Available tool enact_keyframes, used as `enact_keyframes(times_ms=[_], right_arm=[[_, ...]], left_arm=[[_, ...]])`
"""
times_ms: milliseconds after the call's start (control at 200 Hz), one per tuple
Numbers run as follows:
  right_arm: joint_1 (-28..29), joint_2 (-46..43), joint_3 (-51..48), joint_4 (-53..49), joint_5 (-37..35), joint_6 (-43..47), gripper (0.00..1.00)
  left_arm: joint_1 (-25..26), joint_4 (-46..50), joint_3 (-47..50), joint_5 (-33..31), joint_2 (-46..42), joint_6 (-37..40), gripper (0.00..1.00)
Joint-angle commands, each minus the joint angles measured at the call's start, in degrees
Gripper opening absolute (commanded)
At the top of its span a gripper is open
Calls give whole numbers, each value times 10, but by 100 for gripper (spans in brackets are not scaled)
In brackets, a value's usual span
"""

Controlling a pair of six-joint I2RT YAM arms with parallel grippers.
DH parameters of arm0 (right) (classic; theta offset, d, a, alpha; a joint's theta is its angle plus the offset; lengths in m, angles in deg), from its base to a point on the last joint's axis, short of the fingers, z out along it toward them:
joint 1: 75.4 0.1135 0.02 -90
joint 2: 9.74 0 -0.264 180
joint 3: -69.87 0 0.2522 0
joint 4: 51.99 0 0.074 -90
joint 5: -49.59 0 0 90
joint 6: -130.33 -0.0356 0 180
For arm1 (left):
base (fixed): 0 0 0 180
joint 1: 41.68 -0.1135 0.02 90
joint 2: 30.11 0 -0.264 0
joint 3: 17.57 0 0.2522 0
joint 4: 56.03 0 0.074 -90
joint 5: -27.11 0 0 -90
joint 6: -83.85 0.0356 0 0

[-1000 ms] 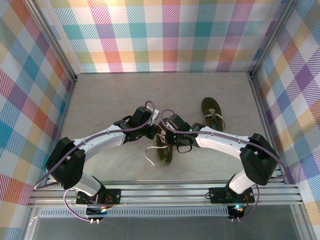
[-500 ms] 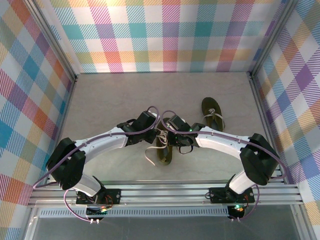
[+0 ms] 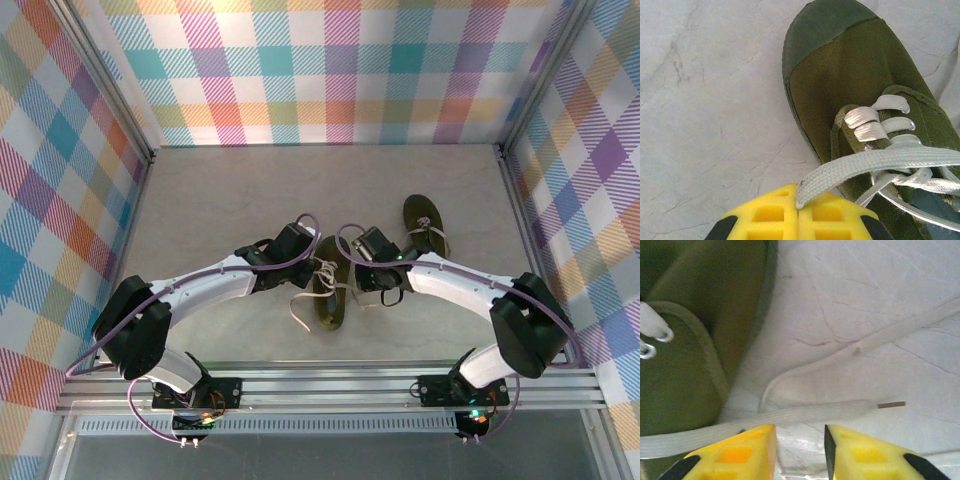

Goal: Tie the shoes

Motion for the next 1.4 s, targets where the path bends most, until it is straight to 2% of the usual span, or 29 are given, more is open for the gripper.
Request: enact_keyframes(times_ms=[0,40,105,160,240,445,710,895,1070,1230,1395], right_arm=[[-42,9,4,-48,2,-22,32],[-47,5,0,-49,-3,-60,33],[-52,5,-1,-49,4,-116,42],[-52,14,2,-48,9,-143,48],[-54,30,6,-43,10,-168,52],[-66,67,23,-40,15,-193,55],[-76,107,39,-24,23,-194,52],[-77,134,53,-36,15,-190,43],[-77,136,51,-51,-5,-189,20],[-77,119,56,-88,-68,-178,0],[-76,117,67,-132,-124,-165,0]], left_arm=[[9,23,-16,-9,-6,15,0],[11,24,-17,-8,-6,17,0],[13,25,-17,-10,-5,19,0],[17,27,-20,-15,-5,23,0],[23,32,-22,-27,-2,31,0],[37,41,-27,-66,3,46,0],[41,40,-28,-65,5,48,0],[41,39,-29,-65,4,49,0],[42,40,-27,-67,4,51,0],[44,42,-25,-70,2,62,0],[50,42,-19,-77,0,77,0]])
